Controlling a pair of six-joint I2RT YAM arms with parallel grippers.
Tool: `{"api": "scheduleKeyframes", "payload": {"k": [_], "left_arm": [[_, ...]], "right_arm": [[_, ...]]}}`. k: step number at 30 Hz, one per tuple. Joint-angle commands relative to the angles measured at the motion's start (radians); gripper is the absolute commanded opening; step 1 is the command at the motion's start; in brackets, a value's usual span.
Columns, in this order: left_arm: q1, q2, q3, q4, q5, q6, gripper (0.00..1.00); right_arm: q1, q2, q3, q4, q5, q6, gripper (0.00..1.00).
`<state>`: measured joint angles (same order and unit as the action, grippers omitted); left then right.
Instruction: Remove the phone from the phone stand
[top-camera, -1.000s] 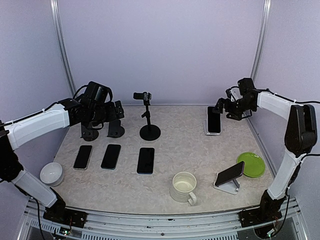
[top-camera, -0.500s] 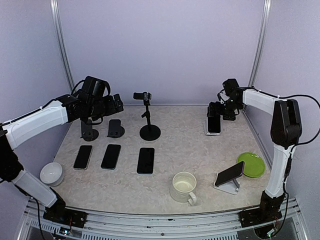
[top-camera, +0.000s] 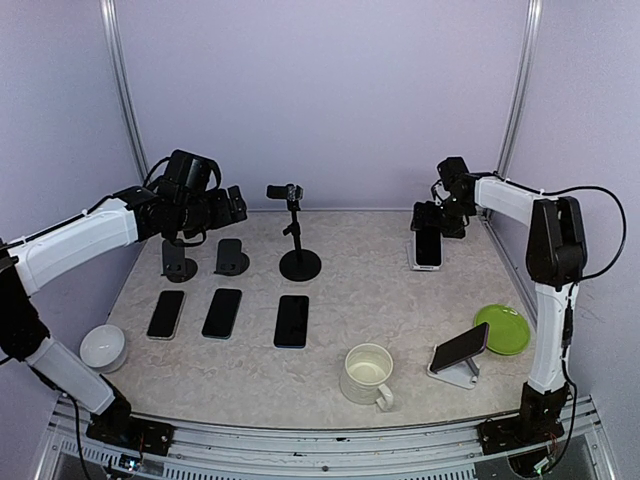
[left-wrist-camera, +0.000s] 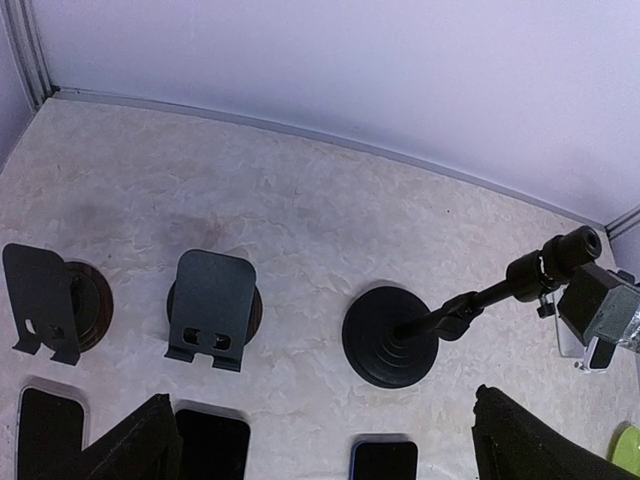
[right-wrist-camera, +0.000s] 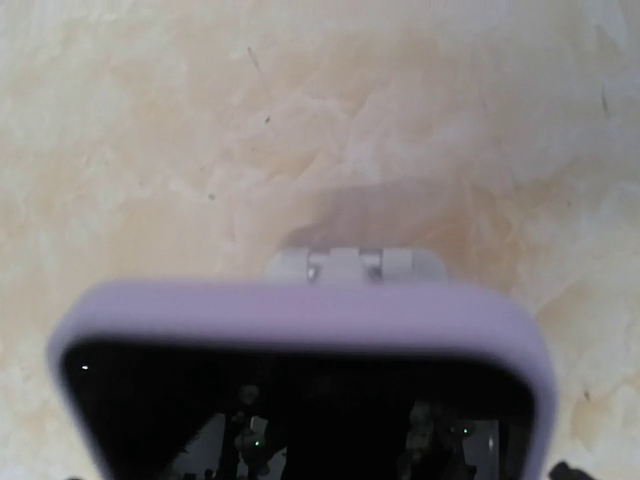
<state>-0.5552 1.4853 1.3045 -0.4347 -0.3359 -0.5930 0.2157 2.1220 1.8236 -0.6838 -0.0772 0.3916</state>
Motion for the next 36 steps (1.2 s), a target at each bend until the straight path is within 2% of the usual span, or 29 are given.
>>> {"api": "scheduleKeyframes", "payload": {"k": [1, 6, 15, 26, 36], "left_arm": [[0.015, 0.016, 0.039, 0.017, 0.018, 0.023, 0.99], [0.025, 0.021, 0.042, 0.018, 0.028, 0.034, 0.99], [0.044, 0.033, 0.045, 0.029, 0.051, 0.047, 0.99], [0.060, 0.043, 0.036, 0.054, 0.081, 0.055, 0.99], [0.065, 0.037, 0.018, 0.069, 0.091, 0.055, 0.99]], "right_arm": [[0.026, 0.042, 0.048, -0.015, 0.034, 0.017, 1.00], [0.051, 0.066, 0.075, -0.033, 0.088, 0.007, 0.97], [0.056, 0.036, 0.064, -0.037, 0.159, 0.039, 0.86], [0.056, -0.027, 0.102, -0.037, 0.113, 0.044, 0.69], [0.056, -0.052, 0.130, -0.054, 0.134, 0.034, 0.65]]}}
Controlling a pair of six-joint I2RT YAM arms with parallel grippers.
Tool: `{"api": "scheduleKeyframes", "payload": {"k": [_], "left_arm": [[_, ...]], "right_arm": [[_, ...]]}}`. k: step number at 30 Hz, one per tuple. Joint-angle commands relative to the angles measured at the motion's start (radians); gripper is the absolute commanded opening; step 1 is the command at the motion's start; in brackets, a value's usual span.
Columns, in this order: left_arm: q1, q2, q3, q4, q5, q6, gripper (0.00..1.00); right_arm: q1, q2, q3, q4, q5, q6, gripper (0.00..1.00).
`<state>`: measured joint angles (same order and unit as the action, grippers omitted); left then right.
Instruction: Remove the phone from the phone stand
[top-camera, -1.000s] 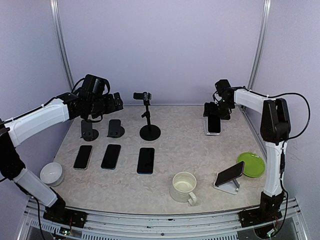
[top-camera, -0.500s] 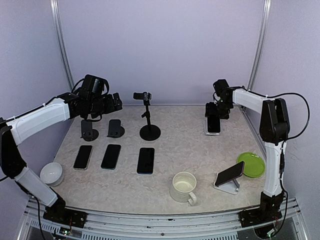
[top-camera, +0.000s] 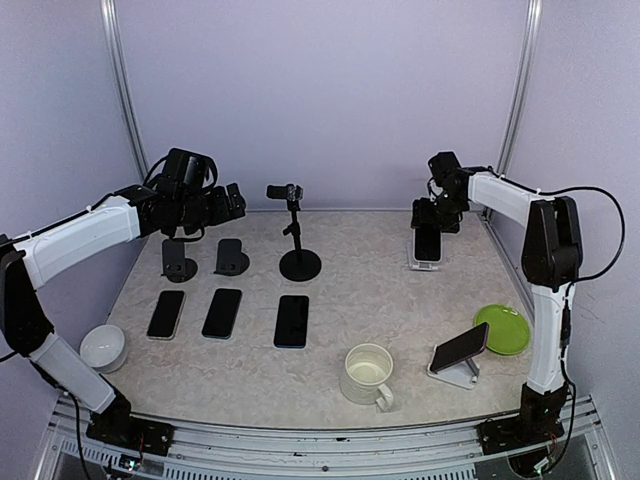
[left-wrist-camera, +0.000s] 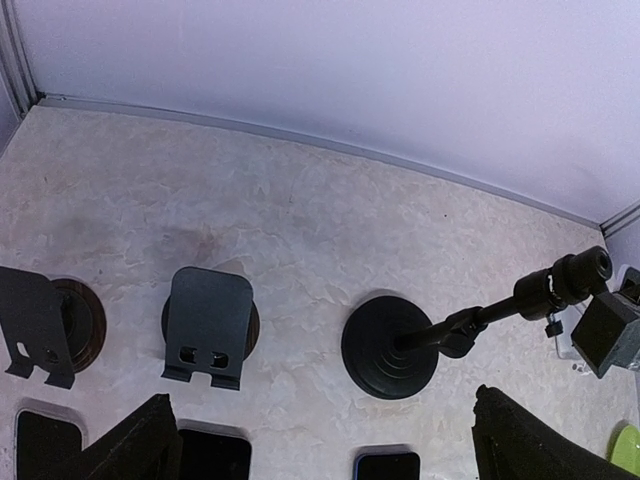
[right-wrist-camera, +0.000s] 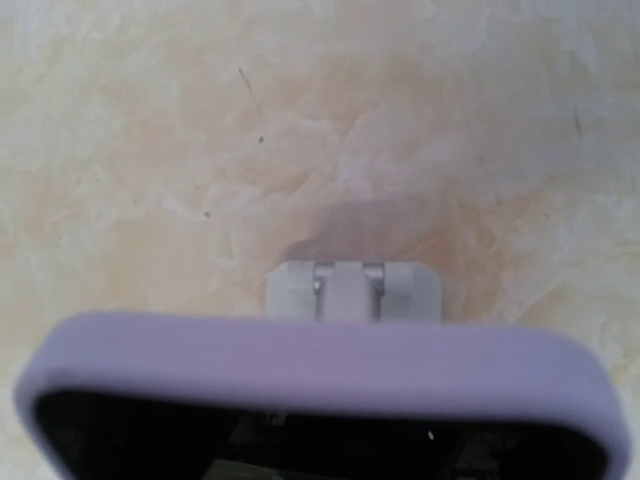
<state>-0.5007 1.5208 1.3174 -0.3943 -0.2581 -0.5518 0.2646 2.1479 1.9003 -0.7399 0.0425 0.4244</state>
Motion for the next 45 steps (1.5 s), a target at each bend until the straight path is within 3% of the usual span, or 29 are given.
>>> {"api": "scheduleKeyframes", "payload": {"k": [1, 7, 16, 37, 45], "left_arm": [[0.011, 0.001, 0.004, 0.029, 0.013, 0.015, 0.99], [0.012, -0.005, -0.001, 0.034, 0.013, 0.011, 0.99], [0.012, -0.019, -0.021, 0.044, 0.013, 0.000, 0.99], [-0.009, -0.097, -0.128, 0.059, 0.002, -0.085, 0.99], [-0.040, -0.125, -0.168, 0.044, -0.027, -0.113, 0.99]], "right_arm": [[0.007, -0.078, 0.064, -0.006, 0.016, -0.002, 0.64], [0.007, -0.104, 0.130, -0.034, 0.007, -0.003, 0.59], [0.043, -0.162, 0.130, -0.068, -0.042, 0.023, 0.58], [0.315, -0.273, -0.242, 0.074, -0.134, 0.275, 0.61], [0.392, -0.247, -0.298, 0.078, -0.169, 0.360, 0.59]]}}
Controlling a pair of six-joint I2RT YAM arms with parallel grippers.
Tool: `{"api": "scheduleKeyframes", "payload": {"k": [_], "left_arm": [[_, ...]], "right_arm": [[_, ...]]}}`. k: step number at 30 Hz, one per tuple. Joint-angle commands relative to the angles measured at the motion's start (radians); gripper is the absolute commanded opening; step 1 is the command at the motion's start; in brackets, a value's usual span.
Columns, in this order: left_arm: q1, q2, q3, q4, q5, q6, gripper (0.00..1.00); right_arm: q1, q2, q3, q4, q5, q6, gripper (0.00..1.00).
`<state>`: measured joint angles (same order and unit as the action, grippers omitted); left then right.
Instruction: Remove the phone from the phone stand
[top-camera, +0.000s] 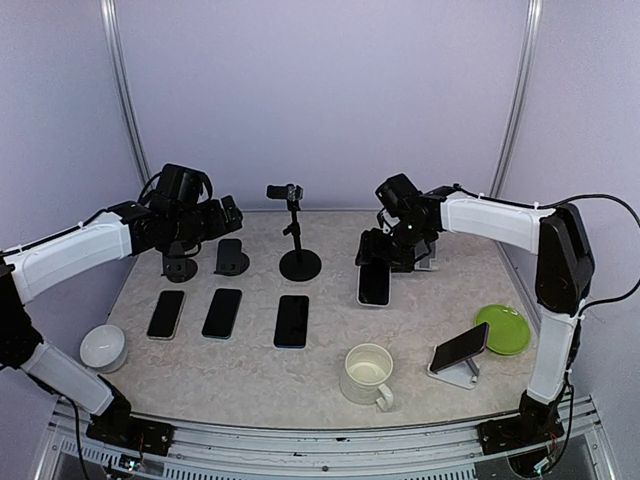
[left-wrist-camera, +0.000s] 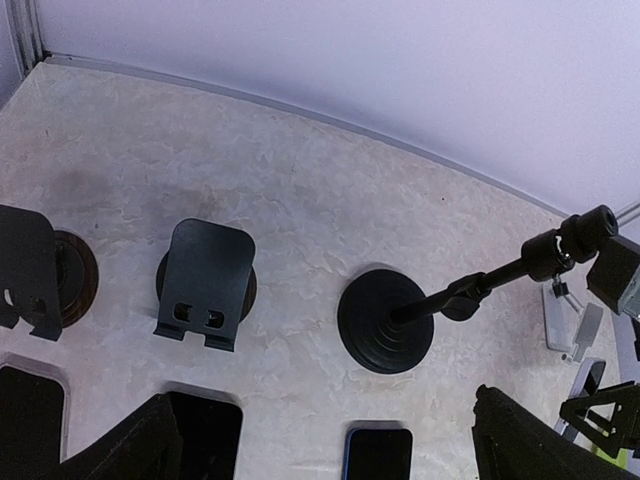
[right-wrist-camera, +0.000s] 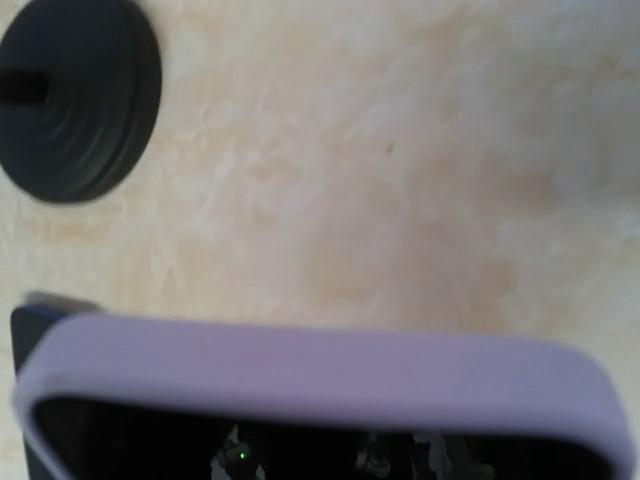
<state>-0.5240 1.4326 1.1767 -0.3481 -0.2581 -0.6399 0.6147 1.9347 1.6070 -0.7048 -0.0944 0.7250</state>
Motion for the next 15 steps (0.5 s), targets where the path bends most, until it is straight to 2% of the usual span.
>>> {"api": "scheduleKeyframes", "payload": {"k": [1, 15], "left_arm": [[-0.021, -0.039, -0.030, -0.004, -0.033, -0.027, 0.99], [-0.059, -0.063, -0.063, -0.037, -0.085, -0.068, 0.99]], "right_arm": [[0.052, -0.024, 0.003, 0.031, -0.033, 0.060, 0.59], [0.106, 0.079, 0.000, 0.005, -0.121, 0.100, 0.55]]}}
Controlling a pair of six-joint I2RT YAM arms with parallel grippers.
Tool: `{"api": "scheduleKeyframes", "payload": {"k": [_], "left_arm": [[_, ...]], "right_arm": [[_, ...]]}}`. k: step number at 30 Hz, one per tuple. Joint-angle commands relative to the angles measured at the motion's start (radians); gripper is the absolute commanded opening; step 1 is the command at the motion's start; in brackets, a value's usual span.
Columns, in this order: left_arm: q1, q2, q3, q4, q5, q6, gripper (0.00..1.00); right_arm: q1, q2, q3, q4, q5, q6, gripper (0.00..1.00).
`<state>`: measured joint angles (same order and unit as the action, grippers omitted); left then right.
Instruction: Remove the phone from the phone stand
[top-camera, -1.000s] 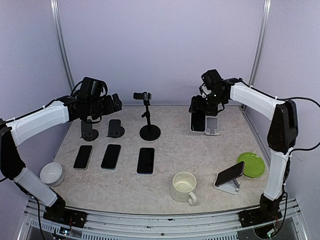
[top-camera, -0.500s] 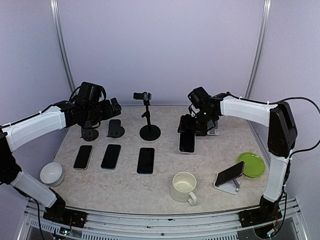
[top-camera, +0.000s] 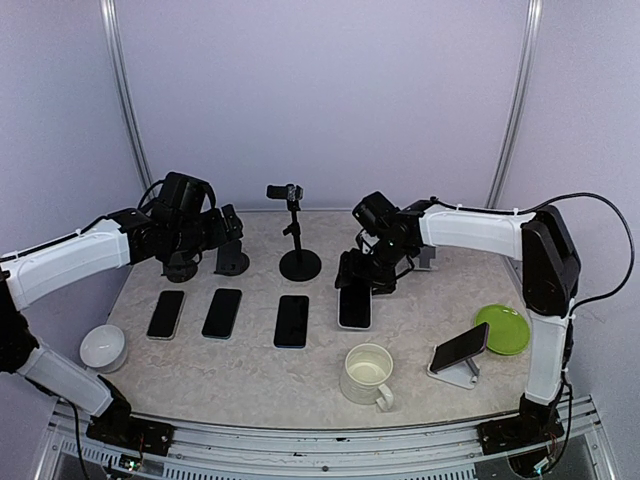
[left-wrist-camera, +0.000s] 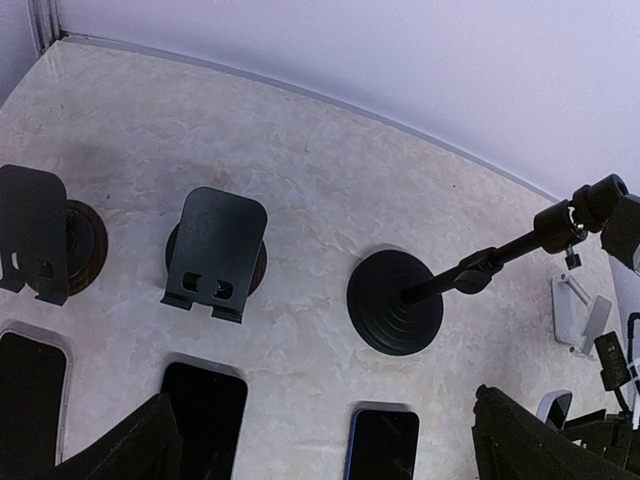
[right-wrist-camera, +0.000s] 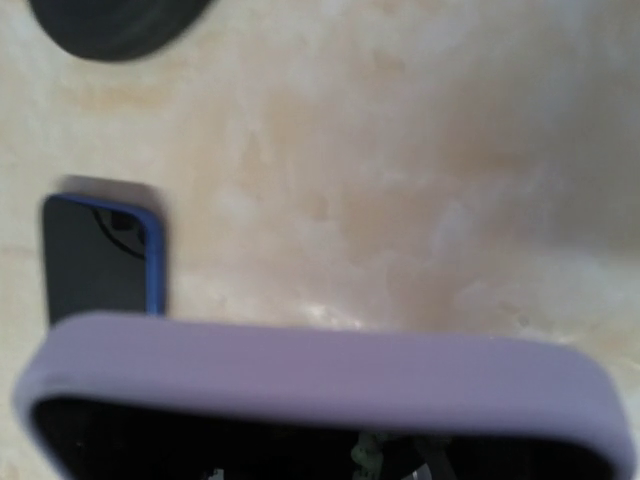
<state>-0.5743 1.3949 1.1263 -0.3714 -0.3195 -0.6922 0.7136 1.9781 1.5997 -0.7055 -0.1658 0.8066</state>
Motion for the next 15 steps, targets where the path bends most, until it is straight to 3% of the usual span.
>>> {"api": "scheduleKeyframes", "payload": {"k": [1, 15], "left_arm": [[-0.009, -0.024, -0.011, -0.017, -0.025, -0.016, 0.99], [-0.028, -0.059, -0.067, -0.041, -0.041, -0.047, 0.99]], "right_arm": [[0.007, 0.040, -0.005, 0.012, -0.065, 0.023, 0.55], [0.015, 0.105, -0.079, 0.057, -0.108, 0.059, 0.56]]}}
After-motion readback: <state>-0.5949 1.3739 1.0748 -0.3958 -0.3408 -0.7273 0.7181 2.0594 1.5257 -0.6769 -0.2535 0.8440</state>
